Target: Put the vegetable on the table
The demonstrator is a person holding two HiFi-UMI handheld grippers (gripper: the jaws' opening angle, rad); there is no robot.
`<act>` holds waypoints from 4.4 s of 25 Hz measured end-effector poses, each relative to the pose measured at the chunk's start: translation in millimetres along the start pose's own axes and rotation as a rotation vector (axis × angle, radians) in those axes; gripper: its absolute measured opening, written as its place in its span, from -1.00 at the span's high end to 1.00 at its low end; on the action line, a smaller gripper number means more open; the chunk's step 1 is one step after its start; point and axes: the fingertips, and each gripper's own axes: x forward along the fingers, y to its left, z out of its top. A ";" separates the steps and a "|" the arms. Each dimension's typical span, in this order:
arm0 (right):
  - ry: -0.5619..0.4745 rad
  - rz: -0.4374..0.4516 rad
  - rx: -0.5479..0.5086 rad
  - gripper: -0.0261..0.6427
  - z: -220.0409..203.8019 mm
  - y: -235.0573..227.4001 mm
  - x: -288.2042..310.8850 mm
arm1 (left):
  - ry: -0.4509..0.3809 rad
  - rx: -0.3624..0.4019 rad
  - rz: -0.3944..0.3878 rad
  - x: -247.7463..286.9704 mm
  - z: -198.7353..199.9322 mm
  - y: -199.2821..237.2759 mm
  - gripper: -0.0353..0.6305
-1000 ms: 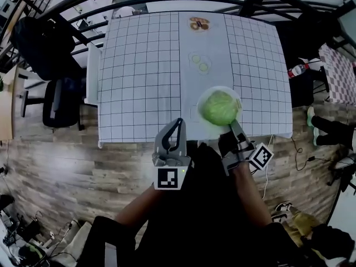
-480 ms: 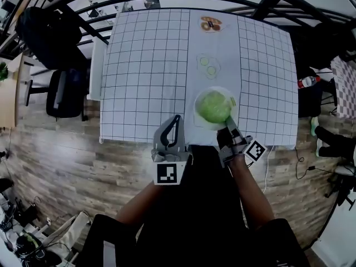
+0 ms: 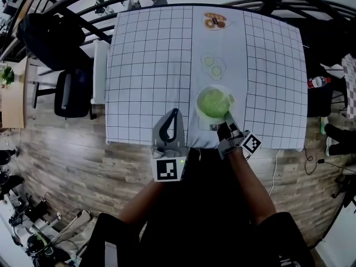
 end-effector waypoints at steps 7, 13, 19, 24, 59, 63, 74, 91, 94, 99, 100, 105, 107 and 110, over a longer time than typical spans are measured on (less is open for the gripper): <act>0.044 -0.025 -0.006 0.88 1.0 -30.3 14.2 | 0.041 -0.014 0.006 18.8 -11.2 2.8 0.87; 0.075 -0.056 -0.004 0.88 -1.0 -57.2 25.5 | 0.076 -0.038 0.031 33.5 -20.4 13.0 0.87; 0.117 -0.071 -0.026 0.87 -6.3 -73.2 44.1 | 0.062 -0.036 0.066 43.7 -18.5 29.1 0.87; 0.138 -0.090 -0.031 0.86 -7.3 -82.2 52.7 | 0.053 -0.033 0.081 46.3 -22.2 38.5 0.87; 0.158 -0.203 0.067 0.86 -21.9 -131.4 66.4 | 0.092 -0.054 0.111 49.9 -22.9 53.5 0.87; 0.142 -0.232 0.108 0.85 -25.8 -136.2 66.5 | 0.124 -0.097 0.129 48.7 -29.0 56.9 0.87; 0.150 -0.299 0.128 0.87 -26.4 -142.2 66.9 | 0.134 -0.078 0.092 46.1 -31.0 39.5 0.87; 0.239 -0.450 0.112 0.86 -39.9 -150.2 61.1 | 0.115 -0.048 0.034 36.5 -22.5 28.9 0.87; 0.279 -0.471 0.079 0.84 -44.2 -149.9 58.4 | 0.120 -0.056 0.034 29.6 -24.9 28.8 0.87; 0.310 -0.484 0.058 0.75 -50.0 -147.5 53.4 | 0.114 -0.058 0.032 18.3 -23.8 31.0 0.87; 0.315 -0.484 0.055 0.74 -51.7 -146.6 52.4 | 0.112 -0.061 0.032 16.2 -23.2 31.7 0.87; 0.299 -0.489 0.061 0.68 -53.8 -145.1 48.3 | 0.099 -0.052 0.026 4.7 -19.3 34.9 0.87; 0.280 -0.492 0.075 0.67 -53.5 -144.9 47.8 | 0.093 -0.049 0.027 -0.9 -18.4 36.7 0.87; 0.262 -0.504 0.059 0.65 -53.0 -143.5 45.7 | 0.093 -0.058 0.034 -10.5 -17.9 38.4 0.87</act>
